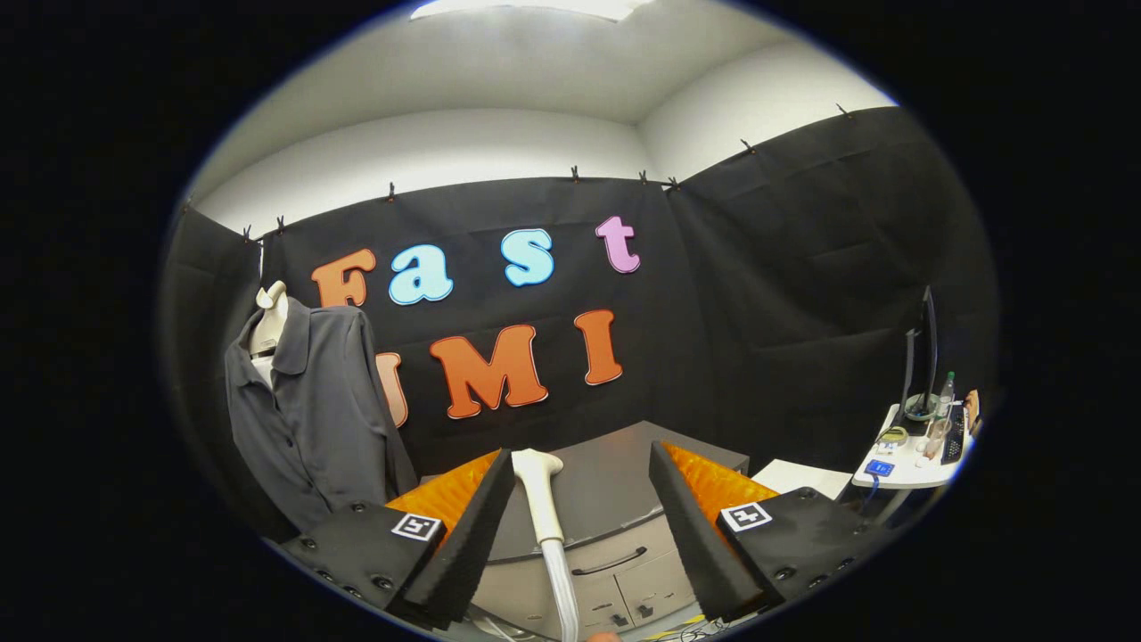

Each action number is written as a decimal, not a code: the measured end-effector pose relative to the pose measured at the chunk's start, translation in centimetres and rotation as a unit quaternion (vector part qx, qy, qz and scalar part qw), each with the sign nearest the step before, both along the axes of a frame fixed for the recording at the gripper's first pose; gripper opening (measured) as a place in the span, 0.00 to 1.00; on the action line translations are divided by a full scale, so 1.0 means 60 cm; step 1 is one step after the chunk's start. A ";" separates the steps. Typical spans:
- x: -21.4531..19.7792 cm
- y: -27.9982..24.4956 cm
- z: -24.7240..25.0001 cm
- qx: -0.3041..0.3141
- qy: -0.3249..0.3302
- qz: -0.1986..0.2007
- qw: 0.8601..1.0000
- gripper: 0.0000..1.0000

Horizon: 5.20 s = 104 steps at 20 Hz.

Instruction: Iron the clothes twice with a garment steamer, once on the left side and once on the right side.

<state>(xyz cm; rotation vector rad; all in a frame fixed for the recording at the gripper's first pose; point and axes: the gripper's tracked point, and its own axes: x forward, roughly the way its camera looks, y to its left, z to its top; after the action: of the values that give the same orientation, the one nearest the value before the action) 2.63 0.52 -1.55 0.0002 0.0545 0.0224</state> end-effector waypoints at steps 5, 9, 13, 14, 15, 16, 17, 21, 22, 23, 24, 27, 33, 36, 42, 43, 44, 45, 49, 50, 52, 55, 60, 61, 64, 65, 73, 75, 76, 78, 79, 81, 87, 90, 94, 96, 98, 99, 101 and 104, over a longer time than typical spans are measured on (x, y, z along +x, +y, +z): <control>0.041 0.030 -0.028 -0.013 0.030 0.027 0.999 0.98; 0.085 0.084 -0.055 -0.015 0.066 0.071 0.995 0.98; 0.138 0.123 -0.089 -0.027 0.121 0.109 0.986 0.98; 0.153 0.135 -0.100 -0.023 0.137 0.116 0.983 0.98; 0.167 0.146 -0.110 -0.022 0.152 0.121 0.981 0.98; 0.184 0.153 -0.120 -0.023 0.164 0.125 0.978 0.98; 0.199 0.160 -0.131 -0.028 0.176 0.126 0.976 0.98; 0.278 0.167 -0.169 -0.059 0.216 0.117 0.968 0.98; 0.299 0.164 -0.181 -0.069 0.228 0.111 0.965 0.98; 0.320 0.160 -0.194 -0.081 0.241 0.104 0.962 0.98; 0.336 0.153 -0.208 -0.092 0.254 0.100 0.958 0.98; 0.381 0.142 -0.249 -0.116 0.294 0.090 0.944 0.99; 0.424 0.109 -0.324 -0.151 0.359 0.072 0.918 0.97; 0.437 0.095 -0.353 -0.149 0.384 0.062 0.909 0.98; 0.436 0.079 -0.402 -0.154 0.428 0.062 0.888 0.89; 0.435 0.080 -0.408 -0.156 0.433 0.063 0.886 0.86; 0.431 0.087 -0.411 -0.155 0.439 0.071 0.882 0.83; 0.434 0.089 -0.410 -0.153 0.438 0.073 0.883 0.80; 0.428 0.089 -0.411 -0.152 0.441 0.076 0.881 0.67; 0.429 0.089 -0.411 -0.151 0.442 0.073 0.881 0.64; 0.429 0.100 -0.414 -0.130 0.439 0.074 0.886 0.60; 0.426 0.105 -0.402 -0.109 0.418 0.077 0.898 0.54; 0.417 0.082 -0.291 -0.069 0.309 0.040 0.948 0.47; 0.397 0.082 -0.263 -0.069 0.288 0.036 0.954 0.47; 0.309 0.103 -0.206 -0.080 0.247 0.039 0.965 0.47; 0.281 0.124 -0.190 -0.075 0.235 0.044 0.968 0.47; 0.095 0.301 -0.095 -0.048 0.141 0.033 0.988 0.46; 0.065 0.358 -0.083 -0.049 0.124 0.038 0.990 0.46; 0.053 0.386 -0.077 -0.053 0.117 0.038 0.991 0.46; 0.034 0.439 -0.070 -0.064 0.106 0.037 0.992 0.46; 0.031 0.462 -0.068 -0.069 0.105 0.036 0.991 0.46; 0.026 0.511 -0.068 -0.072 0.100 0.040 0.992 0.46; 0.040 0.605 -0.076 -0.088 0.092 0.041 0.991 0.46; 0.075 0.628 -0.090 -0.090 0.098 0.037 0.990 0.46; 0.143 0.618 -0.114 -0.096 0.103 0.008 0.990 0.46; 0.174 0.611 -0.133 -0.099 0.111 0.001 0.989 0.46; 0.198 0.608 -0.151 -0.105 0.116 -0.001 0.988 0.46; 0.209 0.607 -0.160 -0.111 0.120 0.000 0.987 0.46; 0.222 0.605 -0.187 -0.121 0.132 0.000 0.984 0.46; 0.240 0.604 -0.219 -0.127 0.145 0.005 0.981 0.47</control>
<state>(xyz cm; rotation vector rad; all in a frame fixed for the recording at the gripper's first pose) 17.00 36.78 -14.71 -0.2533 0.3484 0.0250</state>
